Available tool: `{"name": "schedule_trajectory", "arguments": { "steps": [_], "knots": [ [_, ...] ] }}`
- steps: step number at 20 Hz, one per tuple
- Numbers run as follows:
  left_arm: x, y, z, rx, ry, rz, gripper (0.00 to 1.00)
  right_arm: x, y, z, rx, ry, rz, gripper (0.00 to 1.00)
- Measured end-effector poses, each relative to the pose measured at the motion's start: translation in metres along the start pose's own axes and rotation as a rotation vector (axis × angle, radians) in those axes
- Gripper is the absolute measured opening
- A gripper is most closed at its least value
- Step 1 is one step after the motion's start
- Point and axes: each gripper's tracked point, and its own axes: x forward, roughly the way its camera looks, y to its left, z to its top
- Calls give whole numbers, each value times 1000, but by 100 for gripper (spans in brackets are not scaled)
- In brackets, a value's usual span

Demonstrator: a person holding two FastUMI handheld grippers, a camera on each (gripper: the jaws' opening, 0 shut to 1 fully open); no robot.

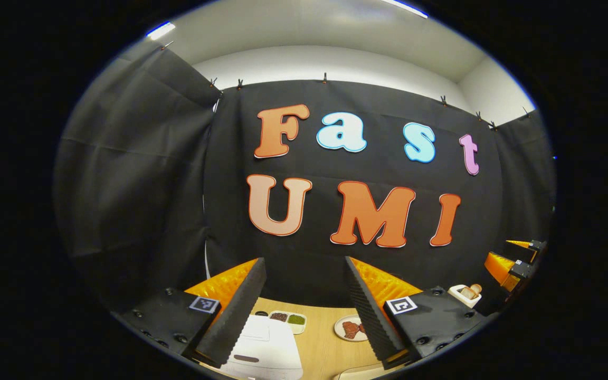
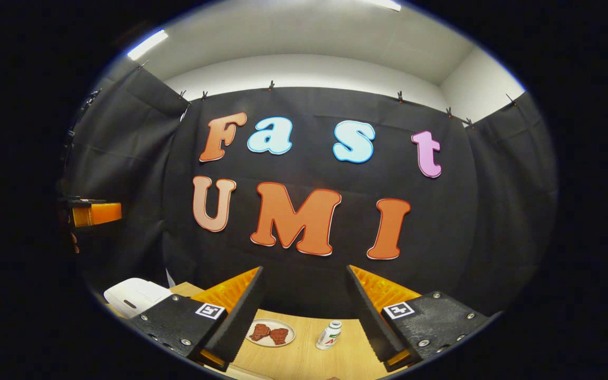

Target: Close the left gripper, press the button to open the rice cooker; take a wooden spoon from the chopstick holder with the right hand, scoop a spoonful of rice and pour it into the rice cooker, then put the wooden spoon back into the chopstick holder.

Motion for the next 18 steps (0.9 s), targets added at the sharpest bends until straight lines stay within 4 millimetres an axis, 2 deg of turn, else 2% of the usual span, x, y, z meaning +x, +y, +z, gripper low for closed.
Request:
{"name": "schedule_trajectory", "arguments": {
  "steps": [3,5,7,11,13,14,15,16,17,18],
  "knots": [
    [5,-3,-9,18,7,-18,100,1,-12,-6,-30,19,-38,93],
    [5,3,-10,31,4,-14,100,-7,-15,2,-37,-3,-51,94],
    [0,5,-11,38,1,-17,100,-16,-26,6,-40,-19,-73,94],
    [-10,17,-33,46,45,11,98,-36,-40,2,-24,-26,-106,94],
    [-10,24,-52,40,96,24,64,-44,-43,-4,-18,-21,-111,94],
    [-10,24,-65,27,136,9,39,-47,-46,-8,-17,-16,-121,94],
    [-12,27,-77,14,172,12,28,-50,-49,-13,-14,-11,-125,94],
    [-13,30,-89,0,210,3,4,-54,-51,-19,-15,-4,-132,94],
    [-4,36,-112,-15,249,23,11,-57,-54,-25,-17,3,-142,94],
    [-10,35,-125,-41,326,3,4,-60,-58,-34,-17,20,-154,94]
  ]
}}
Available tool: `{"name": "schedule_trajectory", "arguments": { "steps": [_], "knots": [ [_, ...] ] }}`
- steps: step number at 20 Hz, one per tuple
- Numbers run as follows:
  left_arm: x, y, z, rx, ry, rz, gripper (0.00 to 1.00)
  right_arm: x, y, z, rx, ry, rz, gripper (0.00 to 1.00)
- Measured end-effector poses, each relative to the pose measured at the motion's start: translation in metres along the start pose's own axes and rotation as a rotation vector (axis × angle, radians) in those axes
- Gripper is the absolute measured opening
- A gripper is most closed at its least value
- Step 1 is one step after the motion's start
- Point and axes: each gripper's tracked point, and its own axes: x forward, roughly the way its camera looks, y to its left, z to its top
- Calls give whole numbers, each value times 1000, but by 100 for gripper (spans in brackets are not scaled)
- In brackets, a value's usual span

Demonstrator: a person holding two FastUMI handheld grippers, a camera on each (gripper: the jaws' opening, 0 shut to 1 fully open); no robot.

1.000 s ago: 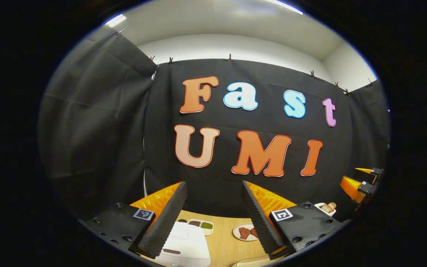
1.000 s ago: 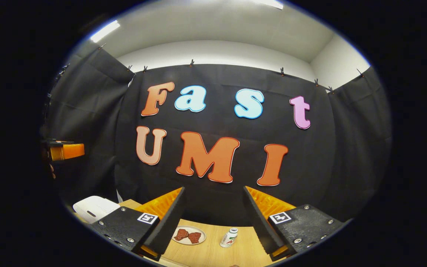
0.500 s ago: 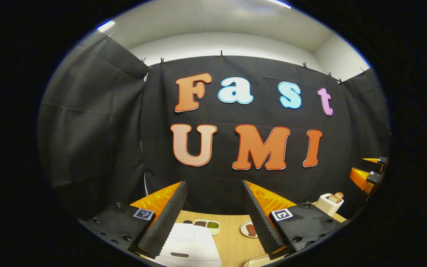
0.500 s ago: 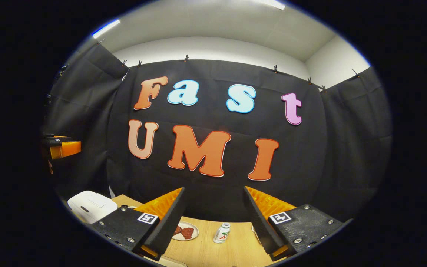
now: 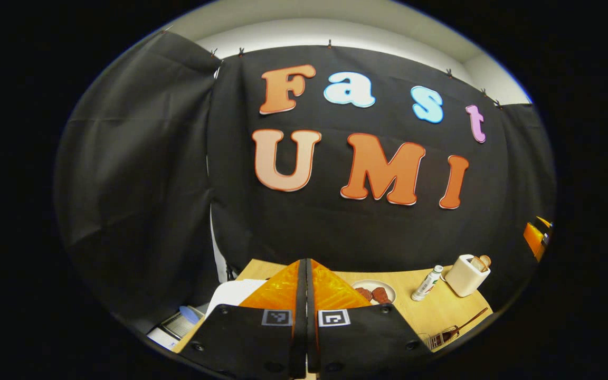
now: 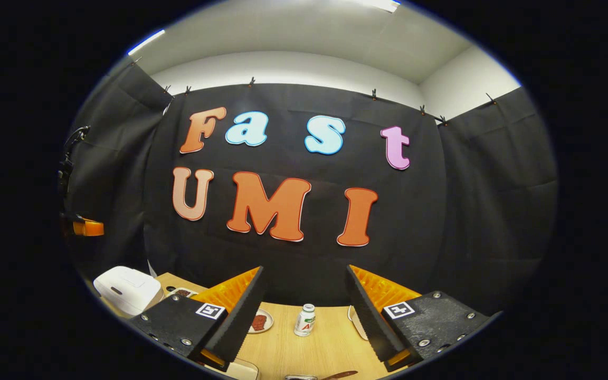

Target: Close the left gripper, press the button to open the rice cooker; take a wooden spoon from the chopstick holder with the right hand, scoop a spoonful of rice and pour it into the rice cooker, then put the wooden spoon back into the chopstick holder.

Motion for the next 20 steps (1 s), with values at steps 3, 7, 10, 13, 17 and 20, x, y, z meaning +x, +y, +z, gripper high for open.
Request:
{"name": "schedule_trajectory", "arguments": {
  "steps": [3,7,10,13,17,20],
  "knots": [
    [16,27,-40,-102,140,11,2,-6,-9,-24,13,53,-26,94],
    [25,58,-90,-262,320,15,4,-15,-27,-48,11,109,-68,94],
    [31,70,-120,-298,416,16,5,-21,-35,-65,9,150,-92,94],
    [34,73,-142,-303,487,9,6,-27,-42,-78,9,183,-110,94],
    [36,75,-172,-253,550,14,5,-33,-52,-89,14,211,-139,94],
    [36,75,-189,-254,587,11,5,-41,-55,-96,14,228,-149,94]
  ]
}}
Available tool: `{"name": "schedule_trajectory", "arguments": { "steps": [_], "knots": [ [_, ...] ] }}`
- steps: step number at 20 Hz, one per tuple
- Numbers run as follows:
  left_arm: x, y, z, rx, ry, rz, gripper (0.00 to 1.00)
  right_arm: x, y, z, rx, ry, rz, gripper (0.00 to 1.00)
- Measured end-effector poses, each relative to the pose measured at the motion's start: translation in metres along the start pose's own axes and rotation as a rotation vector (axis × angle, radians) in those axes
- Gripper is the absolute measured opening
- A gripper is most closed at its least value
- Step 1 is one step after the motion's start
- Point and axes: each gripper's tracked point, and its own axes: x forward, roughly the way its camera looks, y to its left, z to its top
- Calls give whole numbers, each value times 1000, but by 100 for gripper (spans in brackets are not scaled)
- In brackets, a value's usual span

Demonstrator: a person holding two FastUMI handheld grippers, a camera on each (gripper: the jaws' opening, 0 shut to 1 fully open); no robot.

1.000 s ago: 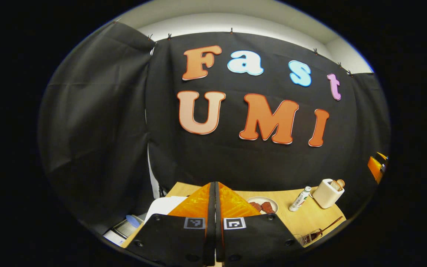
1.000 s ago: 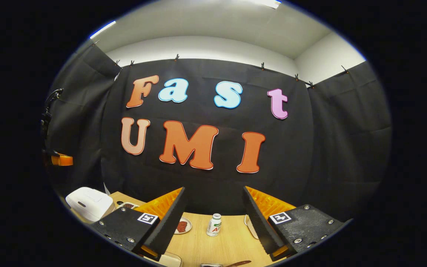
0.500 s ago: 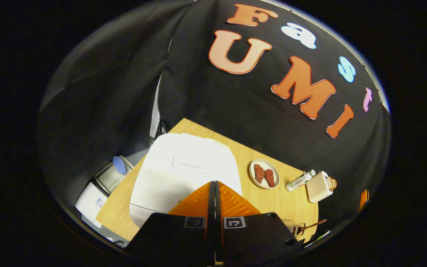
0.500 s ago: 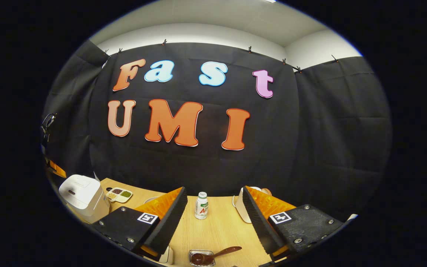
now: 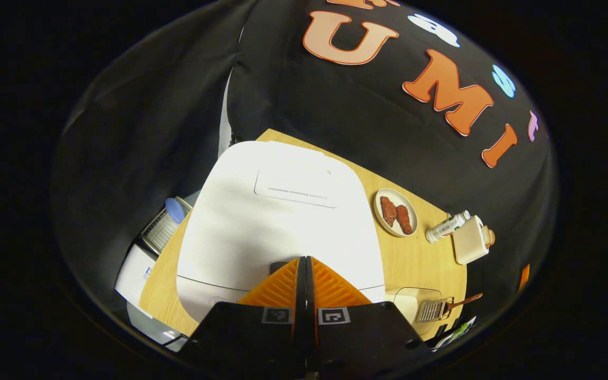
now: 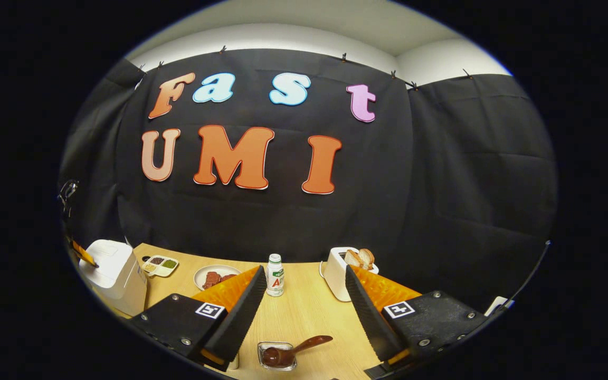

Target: Close the left gripper, press the button to open the rice cooker; take a wooden spoon from the chopstick holder with the right hand, scoop a spoonful of rice and pour it into the rice cooker, then put the wooden spoon back into the chopstick holder.

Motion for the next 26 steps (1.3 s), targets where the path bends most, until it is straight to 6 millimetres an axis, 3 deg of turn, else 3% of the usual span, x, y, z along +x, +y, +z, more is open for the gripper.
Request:
{"name": "schedule_trajectory", "arguments": {
  "steps": [6,10,17,19,21,26],
  "knots": [
    [3,2,-5,74,33,33,6,-9,-4,-13,8,28,2,94],
    [-8,-2,6,127,-13,67,6,-14,-12,-26,-5,66,18,94],
    [-77,-23,87,273,-328,183,5,-14,-19,-62,8,152,54,94],
    [-95,-28,102,306,-426,215,4,-12,-19,-73,16,173,70,94],
    [-105,-42,97,288,-465,200,4,-8,-21,-84,39,182,82,94],
    [-144,-53,91,240,-593,184,4,5,-14,-126,125,275,119,93]
  ]
}}
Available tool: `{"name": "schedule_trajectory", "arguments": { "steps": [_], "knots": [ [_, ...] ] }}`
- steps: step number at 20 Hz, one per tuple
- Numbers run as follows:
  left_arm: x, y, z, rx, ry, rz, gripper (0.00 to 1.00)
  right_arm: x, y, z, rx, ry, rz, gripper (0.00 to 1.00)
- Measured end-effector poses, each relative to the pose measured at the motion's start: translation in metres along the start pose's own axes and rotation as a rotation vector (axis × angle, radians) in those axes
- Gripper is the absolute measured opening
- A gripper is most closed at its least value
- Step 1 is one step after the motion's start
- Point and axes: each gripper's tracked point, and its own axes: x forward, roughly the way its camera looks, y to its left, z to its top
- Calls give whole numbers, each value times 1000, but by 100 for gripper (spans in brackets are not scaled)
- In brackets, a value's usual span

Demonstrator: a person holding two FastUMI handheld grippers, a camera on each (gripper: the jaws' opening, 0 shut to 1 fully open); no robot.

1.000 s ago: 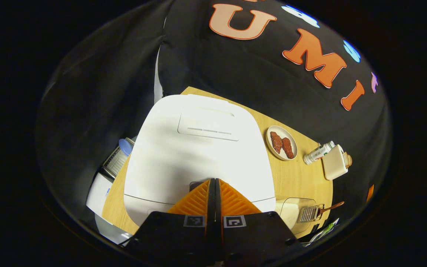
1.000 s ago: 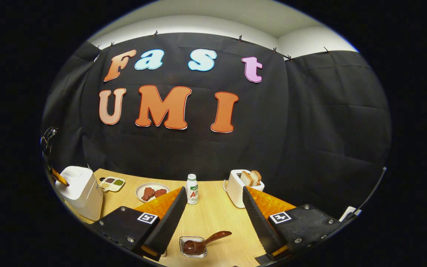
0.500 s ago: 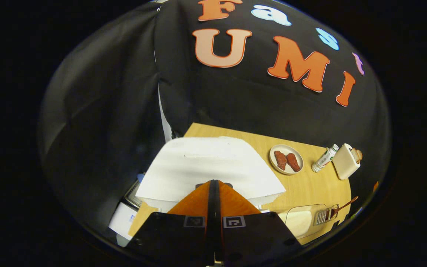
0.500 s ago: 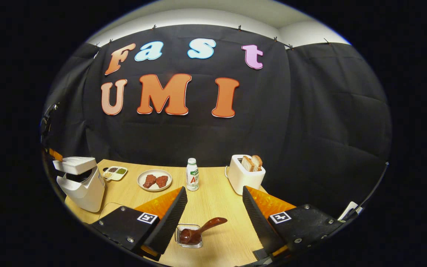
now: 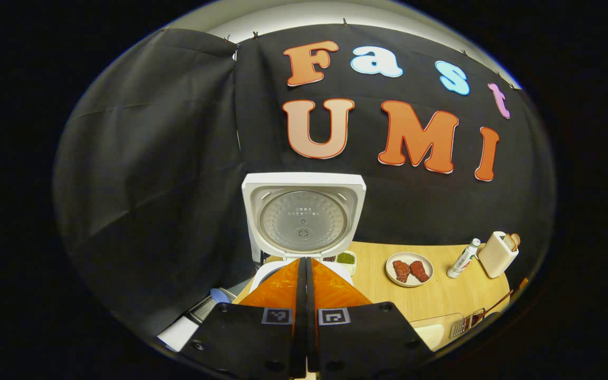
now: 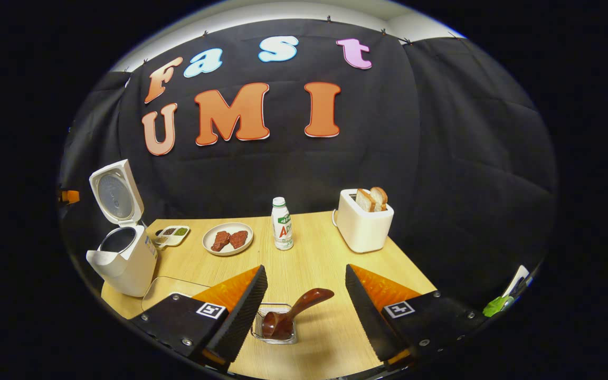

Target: Close the left gripper, press the button to open the rice cooker; take a wooden spoon from the chopstick holder with the right hand, scoop a spoonful of rice and pour it into the rice cooker, then put the wooden spoon back into the chopstick holder.

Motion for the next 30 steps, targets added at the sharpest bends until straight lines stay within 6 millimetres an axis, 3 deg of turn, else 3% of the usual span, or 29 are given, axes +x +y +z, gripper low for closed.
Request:
{"name": "schedule_trajectory", "arguments": {
  "steps": [5,9,11,12,13,14,17,19,20,21,24,25,30],
  "knots": [
    [-33,1,2,-13,-76,5,4,26,-3,-34,91,75,17,92],
    [-61,-1,9,-27,-144,11,11,48,-9,-55,170,130,17,92],
    [-75,-4,12,-27,-175,-2,18,58,-3,-64,203,158,40,91],
    [-79,-7,13,-25,-183,-7,31,63,-2,-70,222,170,50,90],
    [-82,-9,11,-19,-187,-13,33,69,-1,-71,248,174,57,90],
    [-85,-13,10,-11,-190,-18,43,73,2,-72,272,181,73,89],
    [-92,-20,6,8,-189,-25,49,89,7,-73,318,200,89,85],
    [-96,-23,6,10,-192,-26,67,95,7,-69,336,190,89,80],
    [-98,-24,5,9,-191,-26,70,96,8,-66,347,182,95,74],
    [-99,-24,3,9,-187,-29,70,95,9,-65,360,182,107,71],
    [-97,-22,-5,19,-167,-24,70,91,18,-65,415,195,156,39],
    [-95,-22,-8,17,-158,-23,70,87,23,-66,443,209,172,41],
    [-90,-19,-15,-15,-135,-37,70,75,36,-68,497,196,172,26]
  ]
}}
